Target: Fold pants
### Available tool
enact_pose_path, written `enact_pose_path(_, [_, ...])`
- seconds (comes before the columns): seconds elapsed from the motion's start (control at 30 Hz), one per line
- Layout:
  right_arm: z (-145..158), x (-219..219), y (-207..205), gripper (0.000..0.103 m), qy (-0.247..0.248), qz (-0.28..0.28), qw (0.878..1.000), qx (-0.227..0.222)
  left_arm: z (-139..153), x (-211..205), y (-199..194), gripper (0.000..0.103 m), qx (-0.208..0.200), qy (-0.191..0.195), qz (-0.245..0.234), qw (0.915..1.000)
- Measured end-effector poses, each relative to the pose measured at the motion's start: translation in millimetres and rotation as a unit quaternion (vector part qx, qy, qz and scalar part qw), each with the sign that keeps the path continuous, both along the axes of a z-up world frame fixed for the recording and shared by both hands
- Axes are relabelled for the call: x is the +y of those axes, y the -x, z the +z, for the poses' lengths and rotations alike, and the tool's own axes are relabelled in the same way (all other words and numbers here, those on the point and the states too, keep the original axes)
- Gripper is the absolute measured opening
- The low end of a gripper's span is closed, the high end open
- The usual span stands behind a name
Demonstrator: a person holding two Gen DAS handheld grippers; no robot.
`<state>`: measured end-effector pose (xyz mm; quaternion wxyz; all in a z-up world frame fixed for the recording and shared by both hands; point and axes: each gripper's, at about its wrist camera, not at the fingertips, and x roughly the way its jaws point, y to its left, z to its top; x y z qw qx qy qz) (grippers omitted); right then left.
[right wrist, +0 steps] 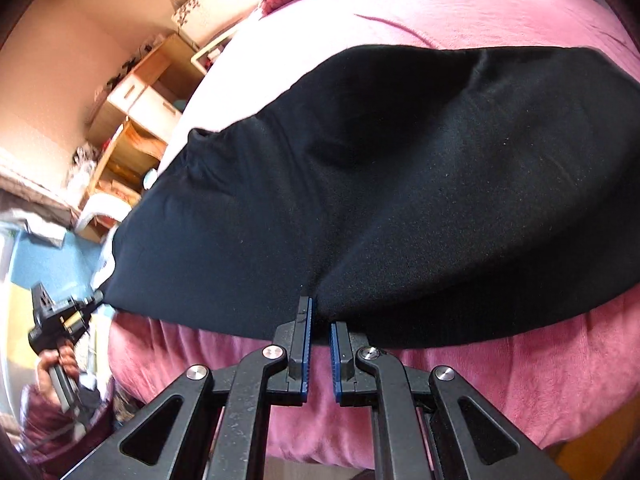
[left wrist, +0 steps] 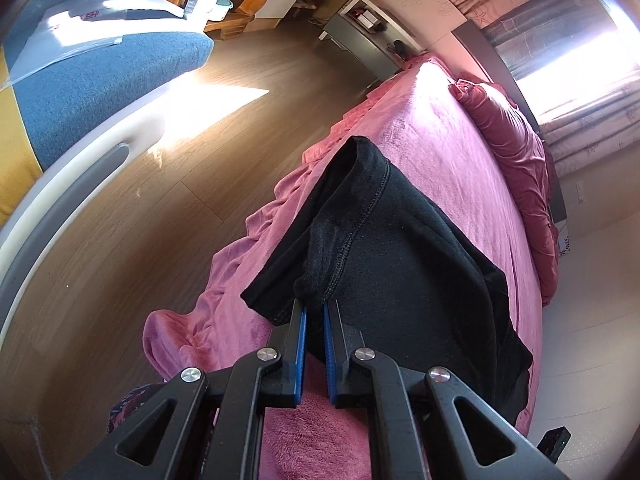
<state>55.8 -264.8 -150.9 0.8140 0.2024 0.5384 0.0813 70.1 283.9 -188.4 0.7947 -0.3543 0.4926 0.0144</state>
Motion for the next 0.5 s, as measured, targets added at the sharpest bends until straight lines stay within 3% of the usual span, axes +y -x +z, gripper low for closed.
enact_pose_path(0.17, [-26.5, -0.4, -3.8, 0.008, -0.003, -0.016, 0.999, 0.027, -11.8, -1.5, -3.2, 0.01, 0.028, -0.01, 0.007, 0.9995])
enact_pose_path(0.23, [-27.3, -1.3, -5.8, 0.009, -0.005, -0.018, 0.999, 0.028, -10.8, -3.8, -1.2, 0.015, 0.033, -0.021, 0.008, 0.9992])
enact_pose_path(0.27, [-26.9, -2.5, -6.8, 0.01, -0.011, -0.018, 0.999, 0.028, -8.1, -4.3, -0.4, 0.025, 0.038, -0.036, 0.014, 0.9985])
enact_pose_path(0.3, [-25.2, -4.4, -7.2, 0.01, -0.017, -0.018, 0.999, 0.025, -3.9, -3.9, 0.7, 0.026, 0.038, -0.053, 0.02, 0.9977])
enact_pose_path(0.43, [-15.5, -25.2, -0.3, 0.035, -0.059, -0.03, 0.998, 0.009, 24.6, -5.2, 6.1, 0.026, 0.003, -0.108, 0.039, 0.9934])
enact_pose_path(0.5, [-7.7, -41.4, 5.9, 0.035, -0.07, -0.045, 0.996, -0.004, 42.1, -14.2, 6.9, 0.026, -0.032, -0.122, 0.028, 0.9916])
